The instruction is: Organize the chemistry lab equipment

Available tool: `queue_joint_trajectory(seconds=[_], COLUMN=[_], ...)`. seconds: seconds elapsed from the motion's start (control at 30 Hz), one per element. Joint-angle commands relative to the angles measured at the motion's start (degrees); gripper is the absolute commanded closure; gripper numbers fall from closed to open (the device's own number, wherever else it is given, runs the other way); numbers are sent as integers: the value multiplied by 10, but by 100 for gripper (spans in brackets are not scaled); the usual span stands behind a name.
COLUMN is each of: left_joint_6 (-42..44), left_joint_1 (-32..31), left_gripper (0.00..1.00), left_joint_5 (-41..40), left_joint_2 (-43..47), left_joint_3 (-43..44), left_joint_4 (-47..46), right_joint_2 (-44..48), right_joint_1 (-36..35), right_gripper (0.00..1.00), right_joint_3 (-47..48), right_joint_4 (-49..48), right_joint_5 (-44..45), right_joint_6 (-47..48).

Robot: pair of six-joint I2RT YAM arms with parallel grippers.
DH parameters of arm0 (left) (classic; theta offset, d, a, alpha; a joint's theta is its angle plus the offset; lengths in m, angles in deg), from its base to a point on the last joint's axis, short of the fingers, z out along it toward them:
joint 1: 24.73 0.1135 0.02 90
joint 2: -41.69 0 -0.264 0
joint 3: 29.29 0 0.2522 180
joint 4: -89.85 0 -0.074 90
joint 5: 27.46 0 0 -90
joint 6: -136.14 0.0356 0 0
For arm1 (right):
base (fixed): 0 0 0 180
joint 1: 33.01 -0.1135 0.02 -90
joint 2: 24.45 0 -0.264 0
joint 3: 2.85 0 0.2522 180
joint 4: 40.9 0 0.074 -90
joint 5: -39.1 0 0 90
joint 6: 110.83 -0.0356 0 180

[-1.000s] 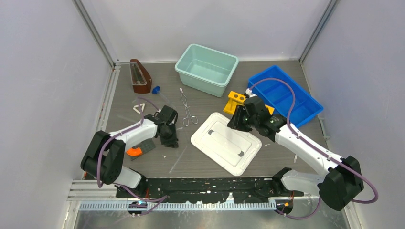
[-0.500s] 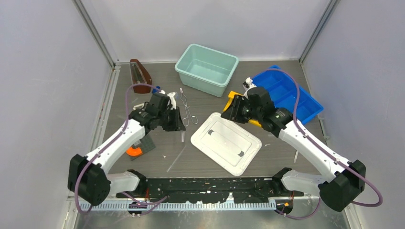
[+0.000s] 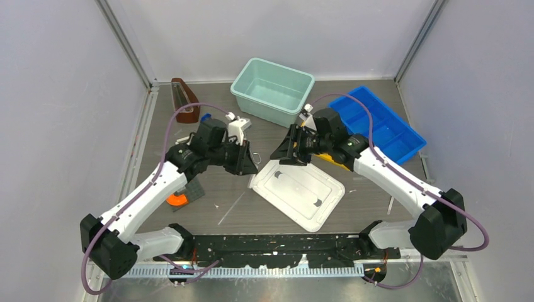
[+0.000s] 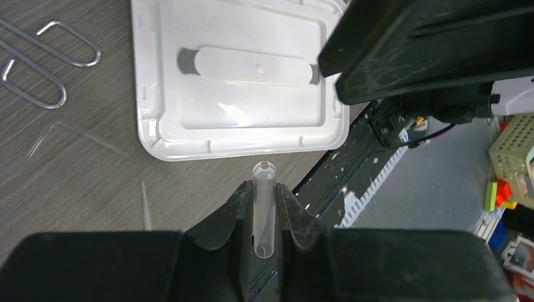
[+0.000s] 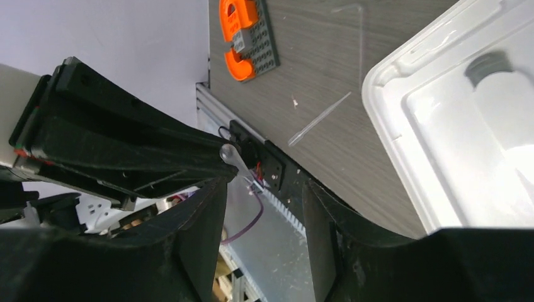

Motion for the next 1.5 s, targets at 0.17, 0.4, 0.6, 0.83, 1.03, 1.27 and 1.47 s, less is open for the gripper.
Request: queue_joint_trajectory(seconds=[0.17,0.4,0.6,0.83,1.03,1.27,1.47], left_joint_6=[56,71,75,74,80,95,96], left_joint_1=[-38,-47,-49,-51,-51,-52,-52], left_gripper=[88,89,90,91,91,92,92], left_joint_5=[4,-5,-2,-10,-20,-37,-23], left_joint_2=[10,22,26,24,26,37,52], left_joint_3=[-22,-35,-42,-43,-50,-61,-70], left_joint_4=[-38,-51,-62,-69,-72,-78,-96], right_joint_2=[-42,-72,-100,-110,-128,-133,-141], right_joint_1=[-11,-36,-54,-66,-70,-71,-72], right_gripper=[56,54,54,54,59,70,76], right_joint_3=[12,13,25,30,25,-1,-29], right_joint_4=[-79,-109,-86,-64,-86,-147,-204], right_joint_5=[-87,-93,-87,-92,-108,-112,-117], right_joint_6=[-51,-73,-67,-64,-76,-114,-146])
